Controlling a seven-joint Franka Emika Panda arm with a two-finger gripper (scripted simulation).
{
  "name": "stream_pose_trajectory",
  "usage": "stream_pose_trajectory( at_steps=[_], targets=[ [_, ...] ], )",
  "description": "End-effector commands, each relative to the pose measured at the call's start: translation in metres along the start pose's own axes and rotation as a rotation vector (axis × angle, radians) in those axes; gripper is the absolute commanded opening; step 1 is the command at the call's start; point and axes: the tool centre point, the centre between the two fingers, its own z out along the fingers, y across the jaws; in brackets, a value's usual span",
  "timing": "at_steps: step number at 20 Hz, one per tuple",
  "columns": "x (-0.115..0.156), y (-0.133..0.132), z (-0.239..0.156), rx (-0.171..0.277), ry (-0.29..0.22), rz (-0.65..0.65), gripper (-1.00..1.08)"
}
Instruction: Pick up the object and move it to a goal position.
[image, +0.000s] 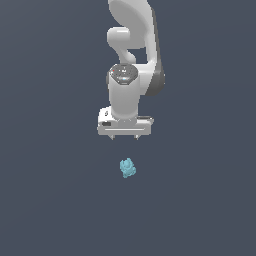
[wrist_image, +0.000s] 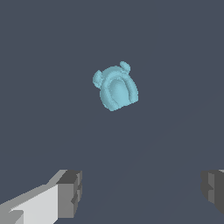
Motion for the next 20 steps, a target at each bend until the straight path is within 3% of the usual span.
stream_pose_trajectory(
  at_steps=[1, 9, 20],
  targets=[
    [0.0, 0.0, 0.0, 0.0, 0.0, 0.0, 1.0],
    [0.005, -0.023, -0.01, -0.011, 0.005, -0.07, 1.0],
    [0.019, -0.021, 0.0, -0.008, 0.006, -0.117, 1.0]
  ],
)
